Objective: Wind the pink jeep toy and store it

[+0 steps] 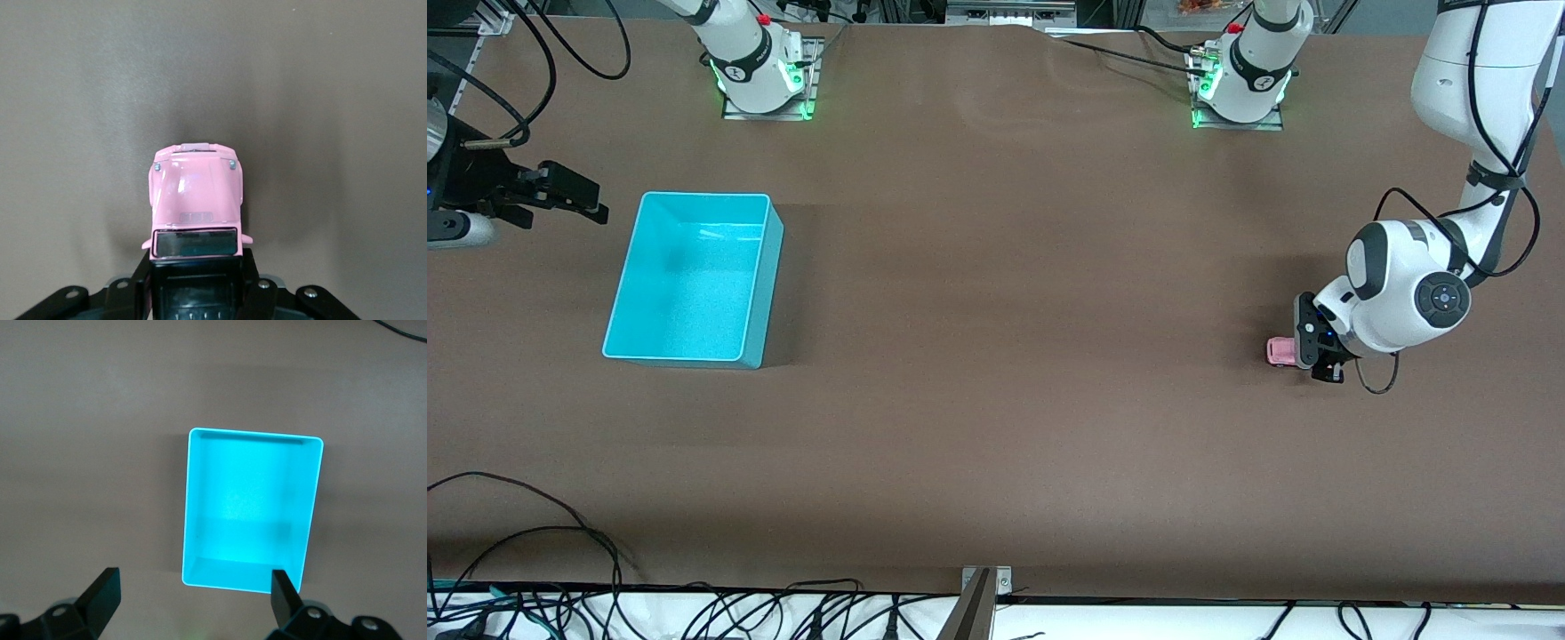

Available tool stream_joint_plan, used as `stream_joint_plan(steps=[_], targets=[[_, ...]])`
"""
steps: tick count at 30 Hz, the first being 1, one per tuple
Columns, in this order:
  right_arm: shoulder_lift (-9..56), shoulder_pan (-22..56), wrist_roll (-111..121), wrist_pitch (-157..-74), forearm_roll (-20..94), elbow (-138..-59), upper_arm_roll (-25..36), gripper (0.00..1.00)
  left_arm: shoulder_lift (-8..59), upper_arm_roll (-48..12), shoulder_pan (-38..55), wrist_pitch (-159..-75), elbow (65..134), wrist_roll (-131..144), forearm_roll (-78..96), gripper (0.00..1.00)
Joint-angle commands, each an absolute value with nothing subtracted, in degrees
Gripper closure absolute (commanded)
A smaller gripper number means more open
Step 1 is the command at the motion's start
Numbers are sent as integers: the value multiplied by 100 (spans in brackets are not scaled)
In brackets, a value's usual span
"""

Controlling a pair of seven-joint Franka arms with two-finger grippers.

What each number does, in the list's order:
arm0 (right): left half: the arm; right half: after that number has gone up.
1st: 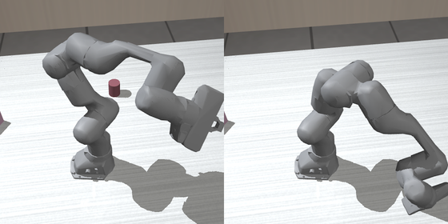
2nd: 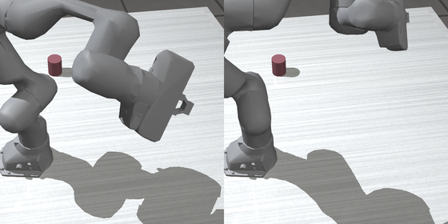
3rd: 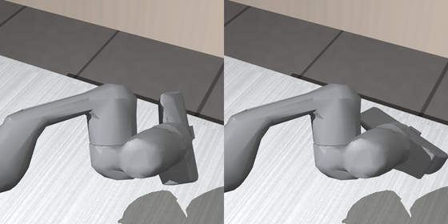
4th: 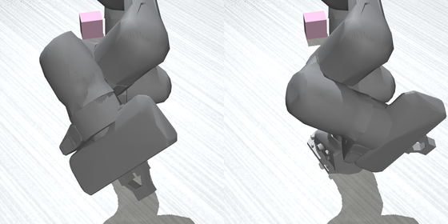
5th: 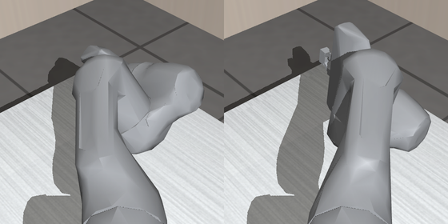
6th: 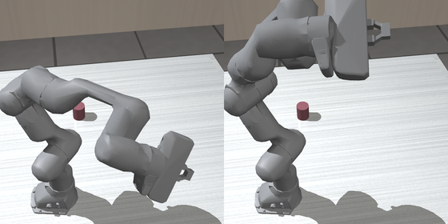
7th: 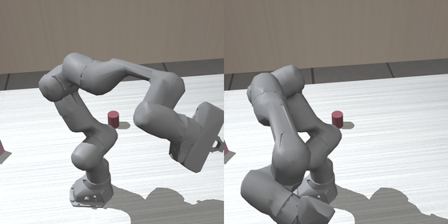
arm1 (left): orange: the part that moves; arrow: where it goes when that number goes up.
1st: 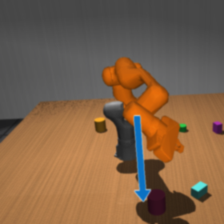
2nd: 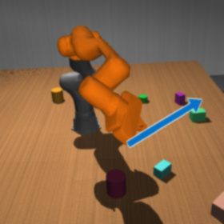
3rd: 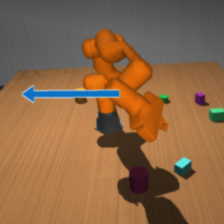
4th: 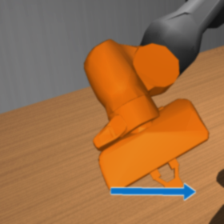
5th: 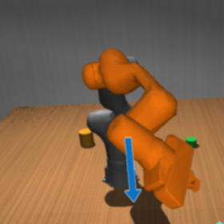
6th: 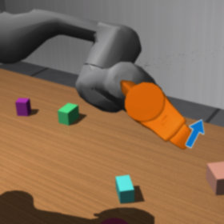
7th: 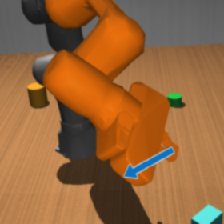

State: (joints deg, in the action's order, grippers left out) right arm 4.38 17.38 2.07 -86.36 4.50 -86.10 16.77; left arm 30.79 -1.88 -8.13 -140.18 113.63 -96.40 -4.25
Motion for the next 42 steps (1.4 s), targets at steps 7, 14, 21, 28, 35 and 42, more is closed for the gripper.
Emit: stream_joint_plan(steps=[7,14,21,28,35,42], targets=[[466,1731,202,-8543,475,-8473,1670,0,3260,-211,-1661,-13825,11075,-10327,-659,90],[466,1731,202,-8543,475,-8473,1670,0,3735,-220,-2196,-13834,10697,-10836,-633,90],[466,1731,202,-8543,475,-8481,1670,0,3797,-229,-2557,-13834,10556,-11249,-598,90],[466,1731,202,-8543,475,-8473,1670,0,3806,-229,-2707,-13834,10538,-11443,-589,91],[457,1731,202,-8543,475,-8473,1670,0,3797,-229,-2725,-13834,10503,-11443,-580,89],[457,1731,202,-8543,475,-8473,1670,0,3788,-237,-2751,-13834,10389,-11443,-554,90]])
